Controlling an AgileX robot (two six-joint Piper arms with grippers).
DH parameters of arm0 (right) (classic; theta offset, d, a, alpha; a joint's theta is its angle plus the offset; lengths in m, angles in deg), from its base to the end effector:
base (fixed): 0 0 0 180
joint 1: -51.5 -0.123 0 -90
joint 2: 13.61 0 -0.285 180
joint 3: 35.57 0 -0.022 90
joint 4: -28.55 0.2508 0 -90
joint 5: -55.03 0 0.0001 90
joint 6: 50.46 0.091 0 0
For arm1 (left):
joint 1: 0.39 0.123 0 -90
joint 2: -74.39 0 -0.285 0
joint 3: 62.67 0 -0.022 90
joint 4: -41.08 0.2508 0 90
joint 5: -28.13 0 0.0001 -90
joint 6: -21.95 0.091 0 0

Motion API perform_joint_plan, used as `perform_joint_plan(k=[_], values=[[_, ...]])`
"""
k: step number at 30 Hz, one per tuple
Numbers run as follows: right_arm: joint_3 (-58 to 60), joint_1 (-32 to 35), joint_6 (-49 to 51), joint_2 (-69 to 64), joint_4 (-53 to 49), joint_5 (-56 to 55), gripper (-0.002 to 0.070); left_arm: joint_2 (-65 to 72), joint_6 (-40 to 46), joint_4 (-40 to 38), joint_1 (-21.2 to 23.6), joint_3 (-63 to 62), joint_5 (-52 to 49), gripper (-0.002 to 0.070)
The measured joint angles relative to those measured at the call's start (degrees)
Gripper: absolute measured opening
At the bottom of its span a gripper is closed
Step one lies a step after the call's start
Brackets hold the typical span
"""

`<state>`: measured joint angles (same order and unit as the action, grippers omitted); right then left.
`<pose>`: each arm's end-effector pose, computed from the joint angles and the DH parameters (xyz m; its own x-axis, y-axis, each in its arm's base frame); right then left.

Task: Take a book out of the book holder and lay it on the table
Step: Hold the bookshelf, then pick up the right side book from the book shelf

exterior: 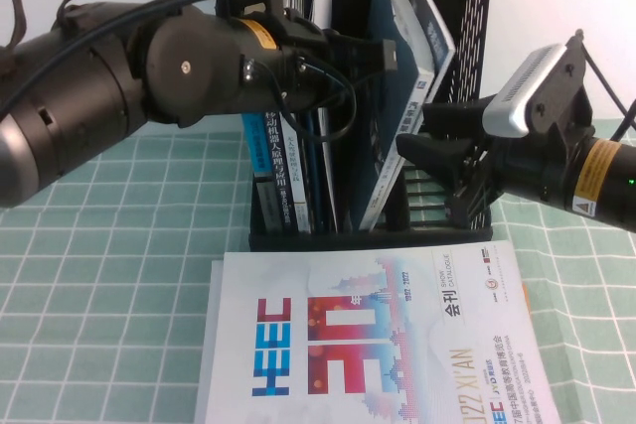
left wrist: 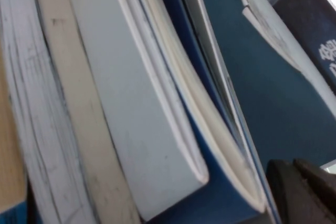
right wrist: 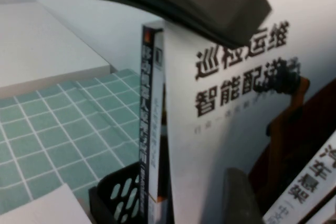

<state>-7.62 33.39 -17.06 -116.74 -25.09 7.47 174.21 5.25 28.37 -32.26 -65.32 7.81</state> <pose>0.3071 0.1573 0.2419 -0.0045 -0.1354 -0.9908 -0.8202 0.5672 -0.0738 0.3199 -0.2071 0.3530 -0.6188 -0.1781 -0.7651 0.3277 0.8266 -0.4575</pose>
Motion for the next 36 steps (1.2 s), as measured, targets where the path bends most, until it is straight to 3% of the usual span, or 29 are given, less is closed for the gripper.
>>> perform_joint_plan(k=[12, 17, 23, 36], values=[[-0.33, -0.13, 6.29, 0.0, -5.12, 4.87, 0.0376, -1.19, 2.95, 0.0, 0.0, 0.0, -3.97, -0.0003], [-0.44, -0.13, 0.16, 0.0, 4.79, 8.09, 0.0374, -2.55, 3.43, 0.0, 0.0, 0.0, -4.24, -0.0003], [-0.83, -0.13, -7.89, 0.0, 17.54, 3.44, 0.036, -2.77, 4.74, 0.0, 0.0, 0.0, -5.55, -0.0003], [-7.33, -0.52, -8.86, -0.22, 21.14, 4.95, 0.0328, -2.77, 5.07, 0.0, 0.0, 0.0, -7.35, -0.0003]])
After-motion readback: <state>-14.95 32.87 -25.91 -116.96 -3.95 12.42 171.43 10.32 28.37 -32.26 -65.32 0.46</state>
